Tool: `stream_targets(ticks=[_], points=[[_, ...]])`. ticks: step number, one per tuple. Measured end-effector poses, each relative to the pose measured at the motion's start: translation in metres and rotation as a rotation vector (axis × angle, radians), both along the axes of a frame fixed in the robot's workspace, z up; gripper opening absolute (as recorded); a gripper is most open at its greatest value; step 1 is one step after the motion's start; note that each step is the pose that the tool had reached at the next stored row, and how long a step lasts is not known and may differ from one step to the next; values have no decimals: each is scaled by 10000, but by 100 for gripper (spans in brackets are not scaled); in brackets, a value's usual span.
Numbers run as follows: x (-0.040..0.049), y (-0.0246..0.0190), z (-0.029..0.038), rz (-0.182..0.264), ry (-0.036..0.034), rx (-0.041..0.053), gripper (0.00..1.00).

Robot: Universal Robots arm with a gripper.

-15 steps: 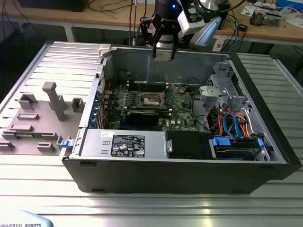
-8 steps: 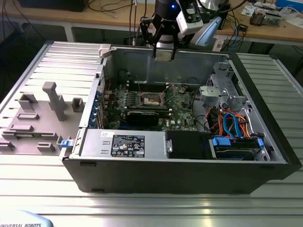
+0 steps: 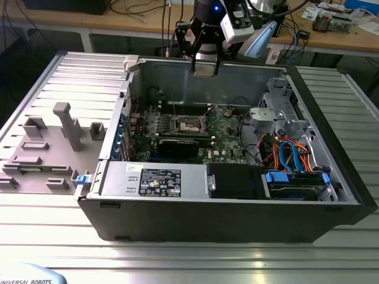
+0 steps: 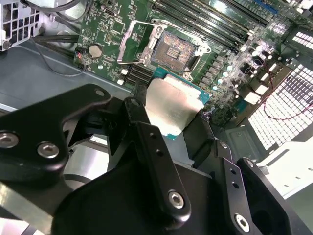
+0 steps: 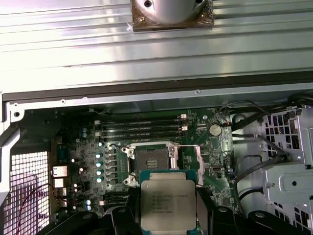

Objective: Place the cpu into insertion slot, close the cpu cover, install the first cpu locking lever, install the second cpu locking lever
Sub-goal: 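Place the cpu into insertion slot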

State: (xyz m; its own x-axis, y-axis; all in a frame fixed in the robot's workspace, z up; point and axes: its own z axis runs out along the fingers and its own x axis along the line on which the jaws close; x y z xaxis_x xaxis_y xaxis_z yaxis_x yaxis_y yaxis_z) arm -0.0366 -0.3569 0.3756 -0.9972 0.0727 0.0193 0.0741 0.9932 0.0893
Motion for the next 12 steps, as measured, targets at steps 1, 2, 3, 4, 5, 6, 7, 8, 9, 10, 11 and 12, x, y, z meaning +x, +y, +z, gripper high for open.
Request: stream_targets(ticks=[1, 2, 3, 4, 5, 6, 7, 8, 9, 10, 11, 12], points=[[0, -4, -1, 1, -1, 3, 54], [0, -4, -1, 0, -1, 1, 54], [0, -4, -1, 0, 0, 1, 54], [0, -4, -1, 1, 0, 1, 54], [0, -5, 0, 1, 1, 0, 54], [0, -5, 0, 1, 0, 1, 54], [0, -5, 0, 1, 0, 1, 54], [0, -5, 0, 1, 0, 0, 54], [0, -6, 0, 0, 1, 0, 54], [0, -6, 0, 0, 1, 1, 54], [0, -8, 0, 1, 0, 1, 54], [0, -11, 0, 2, 0, 2, 54]])
